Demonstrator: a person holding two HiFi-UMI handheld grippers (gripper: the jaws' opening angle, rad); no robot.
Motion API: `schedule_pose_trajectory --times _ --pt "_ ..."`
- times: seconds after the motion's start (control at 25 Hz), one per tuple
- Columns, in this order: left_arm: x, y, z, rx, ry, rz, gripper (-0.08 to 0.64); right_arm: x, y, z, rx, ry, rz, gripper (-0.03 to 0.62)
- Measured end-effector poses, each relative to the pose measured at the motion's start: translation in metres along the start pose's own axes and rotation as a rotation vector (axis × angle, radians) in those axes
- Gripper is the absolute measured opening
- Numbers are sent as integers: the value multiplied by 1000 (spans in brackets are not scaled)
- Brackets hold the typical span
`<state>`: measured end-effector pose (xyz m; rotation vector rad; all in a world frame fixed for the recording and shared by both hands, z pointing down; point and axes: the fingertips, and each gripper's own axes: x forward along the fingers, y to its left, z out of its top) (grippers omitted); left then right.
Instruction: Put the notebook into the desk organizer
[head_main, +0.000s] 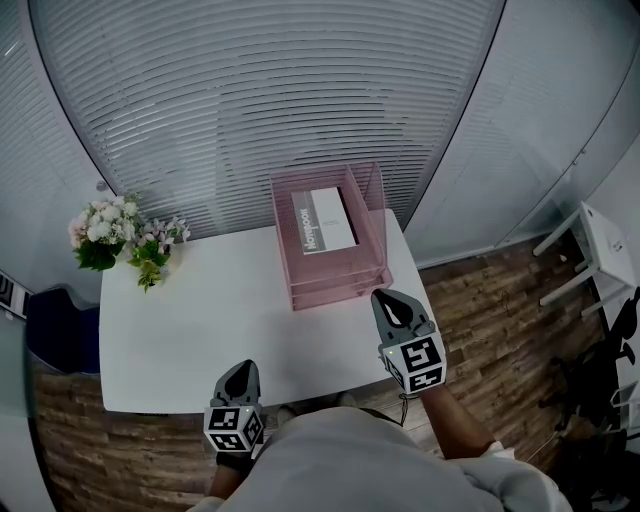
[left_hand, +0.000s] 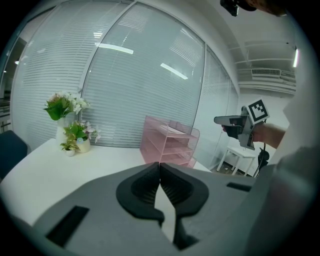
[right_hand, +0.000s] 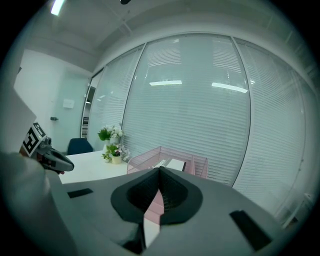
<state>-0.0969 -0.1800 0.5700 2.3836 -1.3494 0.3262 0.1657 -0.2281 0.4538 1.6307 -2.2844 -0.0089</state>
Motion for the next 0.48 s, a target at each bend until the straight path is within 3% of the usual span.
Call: schedule_pose_trajectory --times 0.48 --pt "3 -10 0 11 3 -9 9 -12 -7 -2 43 -31 -12 15"
